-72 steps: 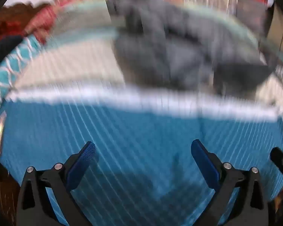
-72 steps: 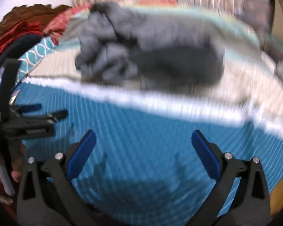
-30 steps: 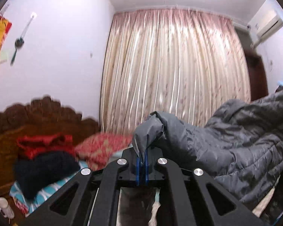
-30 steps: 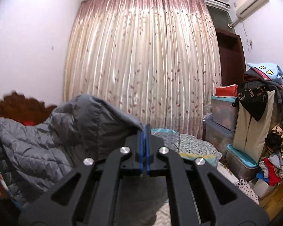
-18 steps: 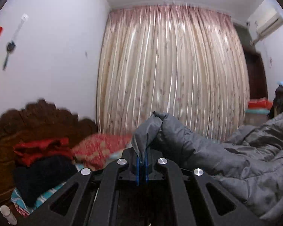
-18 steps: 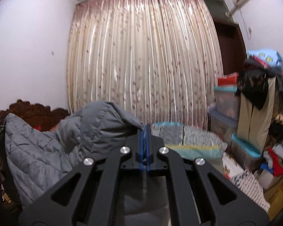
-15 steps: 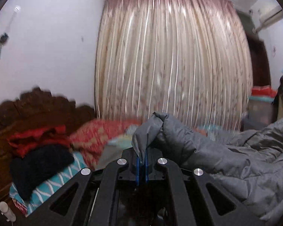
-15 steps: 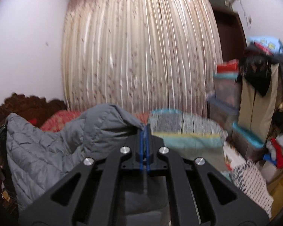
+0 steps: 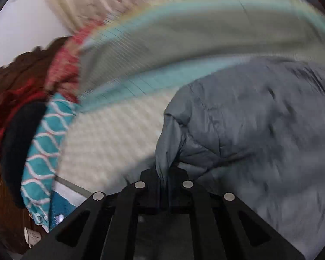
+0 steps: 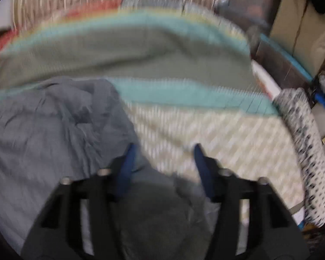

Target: Fold large clothes

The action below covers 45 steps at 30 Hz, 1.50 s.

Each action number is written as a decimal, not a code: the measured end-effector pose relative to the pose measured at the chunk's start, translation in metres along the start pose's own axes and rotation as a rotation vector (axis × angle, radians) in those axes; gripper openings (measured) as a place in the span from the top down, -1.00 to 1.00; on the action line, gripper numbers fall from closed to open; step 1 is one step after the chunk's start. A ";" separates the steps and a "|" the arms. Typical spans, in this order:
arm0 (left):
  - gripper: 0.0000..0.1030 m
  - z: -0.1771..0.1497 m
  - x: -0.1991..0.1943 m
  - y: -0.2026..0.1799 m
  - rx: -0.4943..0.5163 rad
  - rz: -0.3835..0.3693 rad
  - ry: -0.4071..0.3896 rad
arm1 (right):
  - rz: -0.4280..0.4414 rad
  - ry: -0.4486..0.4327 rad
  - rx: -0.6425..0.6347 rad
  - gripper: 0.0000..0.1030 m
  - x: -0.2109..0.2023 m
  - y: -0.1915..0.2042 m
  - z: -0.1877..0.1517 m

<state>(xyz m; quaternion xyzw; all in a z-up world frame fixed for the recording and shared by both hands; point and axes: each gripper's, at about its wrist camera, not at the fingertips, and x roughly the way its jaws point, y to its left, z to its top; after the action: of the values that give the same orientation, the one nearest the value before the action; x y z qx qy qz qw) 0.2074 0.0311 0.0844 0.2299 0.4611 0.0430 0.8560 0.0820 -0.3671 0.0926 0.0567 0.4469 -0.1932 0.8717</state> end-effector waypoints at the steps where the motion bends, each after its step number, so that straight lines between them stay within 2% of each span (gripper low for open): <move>1: 0.60 -0.008 0.004 -0.008 0.015 0.011 -0.001 | -0.010 -0.006 0.000 -0.10 0.004 0.005 -0.007; 5: 0.58 -0.030 -0.013 -0.008 0.031 0.014 -0.074 | 0.074 -0.146 -0.050 -0.16 -0.026 0.036 -0.014; 8: 0.46 -0.041 -0.029 -0.006 0.019 0.005 -0.134 | 0.221 -0.213 -0.167 -0.16 -0.050 0.082 -0.010; 11: 0.31 -0.050 -0.047 -0.007 -0.011 -0.018 -0.165 | 0.382 -0.166 -0.275 -0.16 -0.048 0.137 -0.014; 14: 0.20 -0.057 -0.051 0.006 -0.059 -0.108 -0.147 | 0.555 -0.008 -0.268 -0.16 -0.013 0.183 -0.016; 15: 0.19 -0.062 -0.055 0.012 -0.086 -0.142 -0.143 | 0.571 0.028 -0.259 -0.16 -0.001 0.194 -0.017; 17: 0.19 -0.070 -0.063 0.022 -0.118 -0.169 -0.168 | 0.544 0.120 -0.238 -0.16 0.035 0.212 -0.013; 18: 0.19 -0.077 -0.068 0.027 -0.131 -0.178 -0.190 | 0.501 0.149 -0.221 -0.16 0.053 0.215 -0.006; 20: 0.18 -0.087 -0.067 0.032 -0.116 -0.130 -0.204 | 0.388 0.151 -0.147 -0.25 0.087 0.206 0.012; 21: 0.18 -0.092 -0.059 0.036 -0.096 -0.070 -0.193 | 0.382 0.160 -0.097 -0.34 0.096 0.197 0.018; 23: 0.18 -0.099 -0.025 0.056 -0.111 -0.010 -0.107 | 0.315 0.171 -0.012 -0.35 0.102 0.186 0.029; 24: 0.18 -0.100 -0.011 0.068 -0.144 -0.009 -0.073 | 0.308 0.168 0.028 -0.35 0.097 0.183 0.033; 27: 0.18 -0.103 0.019 0.108 -0.257 0.025 -0.009 | 0.474 0.121 0.053 -0.35 0.061 0.190 0.035; 30: 0.18 -0.101 0.015 0.138 -0.370 -0.017 -0.025 | 0.567 0.058 -0.096 -0.35 0.021 0.225 0.022; 32: 0.18 -0.104 0.001 0.147 -0.413 -0.055 -0.048 | 0.596 0.062 -0.186 -0.35 0.007 0.252 0.007; 33: 0.18 -0.108 -0.010 0.148 -0.425 -0.081 -0.071 | 0.599 0.079 -0.218 -0.35 0.007 0.265 0.001; 35: 0.18 -0.121 -0.037 0.157 -0.437 -0.132 -0.132 | 0.547 0.127 -0.252 -0.35 0.015 0.290 -0.008; 36: 0.18 -0.126 -0.047 0.162 -0.444 -0.147 -0.155 | 0.483 0.154 -0.261 -0.35 0.025 0.300 -0.010; 37: 0.18 -0.136 -0.061 0.168 -0.454 -0.159 -0.184 | 0.382 0.187 -0.273 -0.35 0.037 0.310 -0.014; 40: 0.17 -0.180 -0.098 0.194 -0.479 -0.175 -0.261 | 0.323 0.156 -0.241 -0.35 0.028 0.318 -0.017; 43: 0.15 -0.231 -0.110 0.220 -0.506 -0.149 -0.259 | 0.373 0.004 -0.266 -0.35 -0.031 0.329 -0.022; 45: 0.15 -0.262 -0.110 0.233 -0.537 -0.129 -0.226 | 0.473 -0.084 -0.377 -0.36 -0.080 0.354 -0.039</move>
<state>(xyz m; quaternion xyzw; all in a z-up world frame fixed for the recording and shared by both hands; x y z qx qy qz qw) -0.0350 0.2995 0.1470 -0.0312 0.3487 0.0833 0.9330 0.1476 -0.0085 0.1071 -0.0116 0.4127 0.0995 0.9054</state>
